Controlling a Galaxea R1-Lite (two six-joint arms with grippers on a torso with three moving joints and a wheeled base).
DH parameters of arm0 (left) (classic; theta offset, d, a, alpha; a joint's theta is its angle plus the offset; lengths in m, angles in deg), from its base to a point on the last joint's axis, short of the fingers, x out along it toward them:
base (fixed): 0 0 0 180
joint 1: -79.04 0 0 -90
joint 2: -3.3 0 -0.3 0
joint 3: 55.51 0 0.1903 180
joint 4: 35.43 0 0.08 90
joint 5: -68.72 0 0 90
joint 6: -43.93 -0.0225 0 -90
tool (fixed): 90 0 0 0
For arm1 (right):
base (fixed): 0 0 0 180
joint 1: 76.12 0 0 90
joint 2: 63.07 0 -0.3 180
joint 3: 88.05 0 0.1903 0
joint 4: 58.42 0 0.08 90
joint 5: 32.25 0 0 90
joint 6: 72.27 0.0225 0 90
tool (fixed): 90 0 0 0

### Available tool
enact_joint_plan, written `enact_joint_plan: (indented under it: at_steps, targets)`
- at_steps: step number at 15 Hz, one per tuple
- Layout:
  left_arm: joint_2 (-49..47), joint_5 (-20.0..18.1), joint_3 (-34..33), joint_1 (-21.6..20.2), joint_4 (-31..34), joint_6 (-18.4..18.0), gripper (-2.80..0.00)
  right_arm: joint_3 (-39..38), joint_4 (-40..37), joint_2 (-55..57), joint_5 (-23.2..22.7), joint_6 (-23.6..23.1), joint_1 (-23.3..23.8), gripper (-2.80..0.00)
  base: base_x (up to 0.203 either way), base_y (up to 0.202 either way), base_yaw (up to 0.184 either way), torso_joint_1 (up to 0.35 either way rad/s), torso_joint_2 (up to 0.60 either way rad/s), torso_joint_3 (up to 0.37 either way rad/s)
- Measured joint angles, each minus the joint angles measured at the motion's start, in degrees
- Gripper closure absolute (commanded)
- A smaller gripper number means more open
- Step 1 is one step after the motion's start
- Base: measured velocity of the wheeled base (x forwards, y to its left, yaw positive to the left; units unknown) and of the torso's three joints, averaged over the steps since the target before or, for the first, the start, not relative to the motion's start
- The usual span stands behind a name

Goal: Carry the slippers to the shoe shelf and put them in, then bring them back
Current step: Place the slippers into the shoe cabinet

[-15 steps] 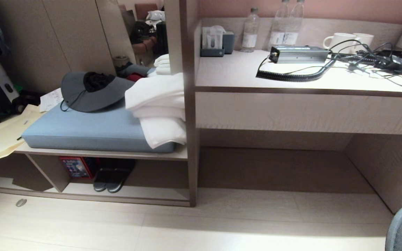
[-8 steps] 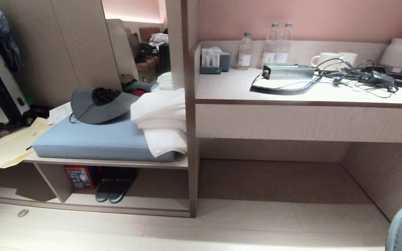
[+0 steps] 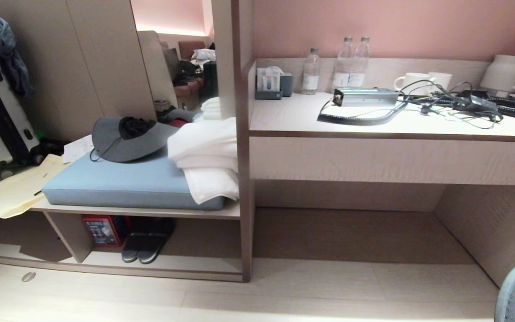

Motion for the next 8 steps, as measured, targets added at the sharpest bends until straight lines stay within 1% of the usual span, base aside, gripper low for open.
enact_joint_plan:
  at_steps: [2,8]
  targets:
    - [0.0,-0.04,0.0,0.0,-0.05,0.0,0.0,0.0,-0.04,0.0,0.0,0.01,-0.07,0.0,-0.003,0.095,0.002,0.002,0.0,0.004]
    - [0.0,0.0,0.0,0.0,0.02,-0.02,0.0,0.0,-0.04,0.0,0.0,0.0,0.0,0.0,0.0,0.196,-0.002,0.002,0.0,0.003]
